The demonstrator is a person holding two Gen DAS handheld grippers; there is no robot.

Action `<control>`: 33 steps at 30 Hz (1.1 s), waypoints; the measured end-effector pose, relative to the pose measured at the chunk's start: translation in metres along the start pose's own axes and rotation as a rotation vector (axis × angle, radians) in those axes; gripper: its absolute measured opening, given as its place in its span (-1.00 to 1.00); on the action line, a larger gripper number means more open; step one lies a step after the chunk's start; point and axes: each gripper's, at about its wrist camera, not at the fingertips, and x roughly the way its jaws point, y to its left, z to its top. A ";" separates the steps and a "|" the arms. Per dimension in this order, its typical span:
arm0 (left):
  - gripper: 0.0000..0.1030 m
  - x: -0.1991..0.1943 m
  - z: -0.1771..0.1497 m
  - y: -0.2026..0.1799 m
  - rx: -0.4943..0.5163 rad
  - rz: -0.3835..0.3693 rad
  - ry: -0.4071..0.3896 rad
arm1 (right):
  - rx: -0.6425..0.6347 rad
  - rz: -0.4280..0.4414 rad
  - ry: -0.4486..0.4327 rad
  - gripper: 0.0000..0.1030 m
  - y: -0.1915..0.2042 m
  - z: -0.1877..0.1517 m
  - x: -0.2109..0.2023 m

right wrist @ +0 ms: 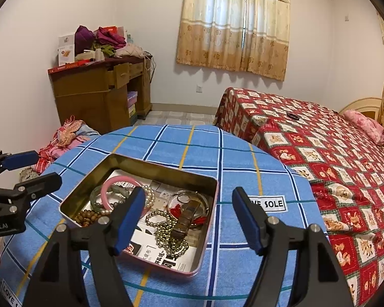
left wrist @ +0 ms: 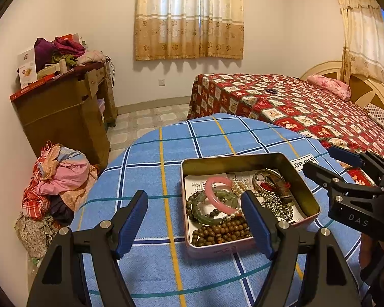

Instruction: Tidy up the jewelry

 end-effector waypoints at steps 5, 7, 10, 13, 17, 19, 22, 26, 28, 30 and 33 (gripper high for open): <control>0.46 -0.001 0.002 0.000 0.002 0.004 -0.003 | 0.000 -0.002 -0.008 0.45 0.000 0.002 -0.003; 0.46 -0.003 0.003 0.000 0.001 0.004 -0.005 | 0.000 -0.001 -0.010 0.45 0.000 0.002 -0.002; 0.46 -0.004 0.004 0.000 0.001 0.004 -0.006 | -0.001 0.001 -0.012 0.45 0.000 0.003 -0.003; 0.46 -0.004 0.004 0.000 0.002 0.005 -0.007 | -0.004 0.000 -0.015 0.47 0.000 0.004 -0.004; 0.46 -0.003 0.004 0.000 0.004 0.004 -0.005 | -0.005 -0.001 -0.015 0.49 0.000 0.004 -0.004; 0.46 -0.004 0.004 0.001 0.004 0.004 -0.005 | -0.004 0.000 -0.015 0.50 0.000 0.004 -0.004; 0.46 -0.004 0.004 0.001 0.004 0.004 -0.003 | -0.006 -0.001 -0.016 0.51 0.000 0.004 -0.004; 0.46 -0.004 0.004 0.001 0.006 0.005 -0.003 | -0.003 0.000 -0.017 0.54 0.000 0.004 -0.004; 0.46 -0.004 0.004 0.001 0.003 0.007 -0.004 | -0.004 -0.001 -0.015 0.55 0.001 0.003 -0.004; 0.46 -0.004 0.004 0.001 0.002 0.005 -0.003 | -0.005 -0.001 -0.015 0.55 0.001 0.004 -0.005; 0.46 -0.005 0.004 0.001 0.002 0.012 -0.003 | -0.003 -0.001 -0.016 0.55 0.001 0.004 -0.005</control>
